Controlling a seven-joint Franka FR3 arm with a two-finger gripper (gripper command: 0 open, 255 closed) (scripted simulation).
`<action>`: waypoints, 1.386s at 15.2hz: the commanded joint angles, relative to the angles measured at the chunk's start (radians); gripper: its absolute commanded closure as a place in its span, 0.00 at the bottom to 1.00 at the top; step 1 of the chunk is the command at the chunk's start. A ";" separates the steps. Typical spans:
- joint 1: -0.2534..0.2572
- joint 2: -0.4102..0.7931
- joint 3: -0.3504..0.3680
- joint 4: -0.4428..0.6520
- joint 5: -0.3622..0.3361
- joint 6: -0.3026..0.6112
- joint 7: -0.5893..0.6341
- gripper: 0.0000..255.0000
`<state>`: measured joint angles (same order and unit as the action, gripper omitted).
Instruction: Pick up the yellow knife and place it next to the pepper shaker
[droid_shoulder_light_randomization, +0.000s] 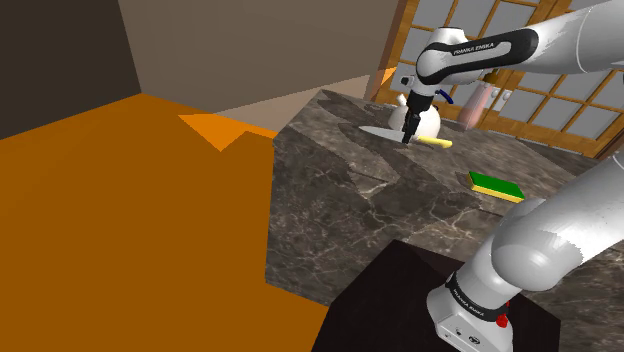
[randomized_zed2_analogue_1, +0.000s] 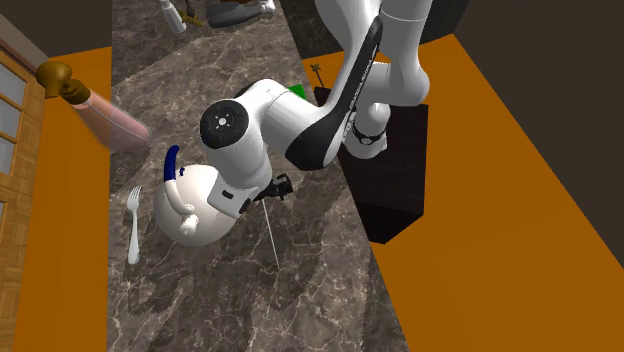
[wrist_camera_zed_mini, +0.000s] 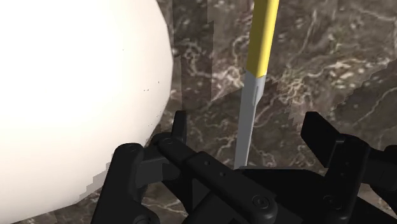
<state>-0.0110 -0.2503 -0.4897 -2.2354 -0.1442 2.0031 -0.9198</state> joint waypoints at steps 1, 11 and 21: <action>-0.001 0.005 -0.002 -0.004 0.000 0.001 -0.001 0.00; -0.001 0.006 -0.001 -0.003 0.001 0.001 0.000 1.00; 0.000 -0.020 0.010 0.069 -0.004 -0.095 0.003 1.00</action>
<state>-0.0108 -0.2675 -0.4803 -2.1794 -0.1474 1.9238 -0.9158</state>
